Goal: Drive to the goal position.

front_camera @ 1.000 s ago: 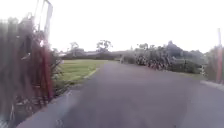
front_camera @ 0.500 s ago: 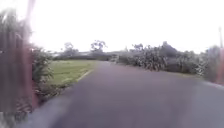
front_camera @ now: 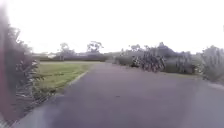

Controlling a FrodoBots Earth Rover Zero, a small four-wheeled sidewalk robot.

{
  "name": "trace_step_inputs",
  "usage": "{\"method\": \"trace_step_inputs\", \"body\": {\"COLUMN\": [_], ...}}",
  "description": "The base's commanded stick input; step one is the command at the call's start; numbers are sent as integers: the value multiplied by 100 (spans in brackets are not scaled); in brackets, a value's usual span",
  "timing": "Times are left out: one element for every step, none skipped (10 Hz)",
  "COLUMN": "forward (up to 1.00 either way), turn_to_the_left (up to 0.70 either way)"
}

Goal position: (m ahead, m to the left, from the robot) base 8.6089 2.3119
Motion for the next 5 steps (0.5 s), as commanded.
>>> {"method": "trace_step_inputs", "body": {"forward": [70, 70, 70, 70, 70], "turn_to_the_left": [0, 0, 0, 0, 0]}}
